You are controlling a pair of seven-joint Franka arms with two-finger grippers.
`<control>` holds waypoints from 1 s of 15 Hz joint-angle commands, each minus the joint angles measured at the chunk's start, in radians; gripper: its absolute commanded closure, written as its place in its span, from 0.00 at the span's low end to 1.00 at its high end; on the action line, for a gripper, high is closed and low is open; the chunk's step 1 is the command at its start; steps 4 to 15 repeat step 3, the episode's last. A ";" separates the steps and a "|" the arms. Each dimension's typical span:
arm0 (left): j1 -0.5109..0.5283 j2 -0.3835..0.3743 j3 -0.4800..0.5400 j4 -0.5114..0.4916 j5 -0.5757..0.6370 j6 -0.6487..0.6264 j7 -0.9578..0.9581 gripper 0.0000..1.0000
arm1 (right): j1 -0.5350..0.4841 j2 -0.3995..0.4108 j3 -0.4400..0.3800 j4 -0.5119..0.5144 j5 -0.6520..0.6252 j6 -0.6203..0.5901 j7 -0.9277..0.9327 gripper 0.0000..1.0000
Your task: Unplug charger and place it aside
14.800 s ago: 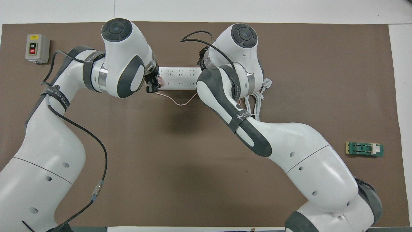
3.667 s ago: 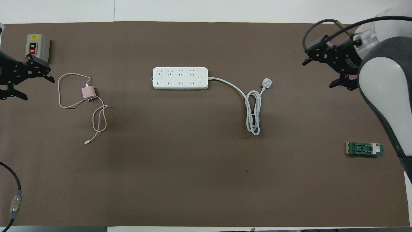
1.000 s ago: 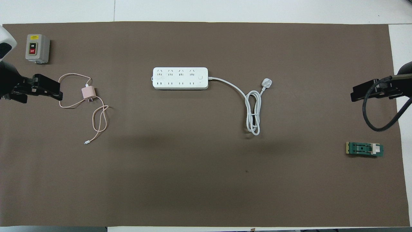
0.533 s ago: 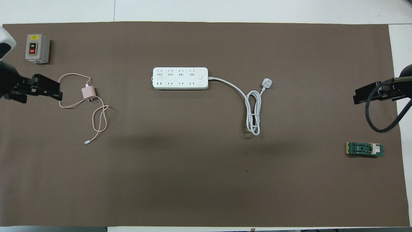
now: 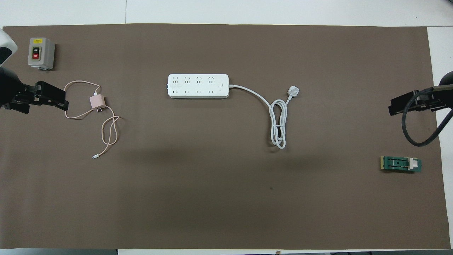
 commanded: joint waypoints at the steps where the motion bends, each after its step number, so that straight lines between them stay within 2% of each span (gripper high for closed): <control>1: 0.005 -0.025 0.000 -0.033 -0.012 0.011 0.016 0.00 | -0.011 -0.016 0.001 -0.013 -0.010 -0.006 -0.032 0.00; 15: 0.005 -0.025 0.000 -0.033 -0.012 0.011 0.016 0.00 | -0.011 -0.016 0.001 -0.013 -0.009 -0.008 -0.032 0.00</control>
